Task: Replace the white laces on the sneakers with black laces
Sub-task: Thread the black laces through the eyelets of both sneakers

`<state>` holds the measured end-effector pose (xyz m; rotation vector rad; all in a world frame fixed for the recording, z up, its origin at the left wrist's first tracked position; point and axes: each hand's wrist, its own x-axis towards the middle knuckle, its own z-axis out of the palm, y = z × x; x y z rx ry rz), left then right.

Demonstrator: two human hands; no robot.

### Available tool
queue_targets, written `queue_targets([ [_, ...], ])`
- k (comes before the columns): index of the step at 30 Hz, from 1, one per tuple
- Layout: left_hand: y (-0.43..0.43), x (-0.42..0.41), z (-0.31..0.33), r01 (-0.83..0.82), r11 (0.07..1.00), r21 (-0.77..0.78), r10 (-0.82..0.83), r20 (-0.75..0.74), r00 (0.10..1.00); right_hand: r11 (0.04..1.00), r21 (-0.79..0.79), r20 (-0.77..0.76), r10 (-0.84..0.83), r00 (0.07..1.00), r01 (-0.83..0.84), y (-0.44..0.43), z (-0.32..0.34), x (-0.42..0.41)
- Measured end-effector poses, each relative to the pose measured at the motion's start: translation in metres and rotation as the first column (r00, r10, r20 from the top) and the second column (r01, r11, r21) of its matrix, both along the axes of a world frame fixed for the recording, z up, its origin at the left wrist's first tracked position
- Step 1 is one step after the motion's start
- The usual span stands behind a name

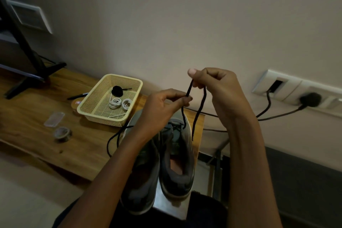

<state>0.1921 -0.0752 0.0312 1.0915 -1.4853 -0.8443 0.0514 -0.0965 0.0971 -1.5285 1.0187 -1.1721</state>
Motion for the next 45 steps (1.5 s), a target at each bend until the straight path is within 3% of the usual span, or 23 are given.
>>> queue_targets([
  [4,-0.011,0.005,-0.034,-0.197,0.974,0.107,0.166,0.249,0.954,0.999,0.032,0.250,0.034,0.968,-0.044,0.004,0.001,0.006],
  [9,-0.014,0.008,-0.048,-0.324,0.934,0.149,0.176,0.597,0.783,0.986,0.040,0.616,0.102,0.781,-0.161,0.004,0.010,0.010],
  [14,-0.017,0.013,-0.059,-0.352,0.908,0.227,0.140,0.628,0.766,0.981,0.013,0.759,0.117,0.640,-0.194,0.010,0.025,0.003],
  [16,-0.018,0.013,-0.058,-0.362,0.905,0.225,0.162,0.606,0.779,0.983,-0.016,0.763,0.131,0.633,-0.184,0.011,0.026,0.001],
  [19,-0.023,0.016,-0.057,-0.393,0.883,0.256,0.235,0.484,0.843,0.994,-0.052,0.613,-0.044,0.789,0.095,0.010,0.026,-0.004],
  [21,-0.025,0.021,-0.059,-0.378,0.877,0.297,0.258,0.371,0.892,0.901,-0.173,0.414,-0.300,0.860,0.398,0.010,0.028,-0.012],
  [24,-0.024,0.025,-0.060,-0.393,0.864,0.314,0.280,0.348,0.895,0.629,-0.490,0.163,-0.615,0.772,0.604,0.008,0.033,-0.028],
  [27,-0.022,0.025,-0.060,-0.394,0.871,0.295,0.228,0.468,0.854,0.510,-0.631,0.083,-0.705,0.704,0.585,0.009,0.036,-0.034],
  [29,-0.018,0.020,-0.057,-0.366,0.877,0.310,0.148,0.550,0.822,0.539,-0.640,0.030,-0.695,0.718,0.548,0.009,0.034,-0.031],
  [32,-0.010,0.006,-0.055,-0.294,0.878,0.379,0.006,0.604,0.797,0.712,-0.540,-0.173,-0.616,0.769,0.449,0.000,0.016,-0.016],
  [36,0.000,-0.010,-0.056,-0.316,0.886,0.339,-0.073,0.775,0.627,0.887,-0.274,-0.334,-0.450,0.829,0.371,-0.014,-0.037,0.003],
  [40,0.002,-0.005,-0.065,-0.337,0.882,0.331,-0.019,0.738,0.674,0.937,-0.022,-0.411,-0.327,0.851,0.349,-0.016,-0.085,0.013],
  [45,-0.006,0.004,-0.070,-0.338,0.832,0.440,-0.111,0.729,0.675,0.958,0.053,-0.590,-0.197,0.783,0.281,-0.024,-0.117,0.015],
])
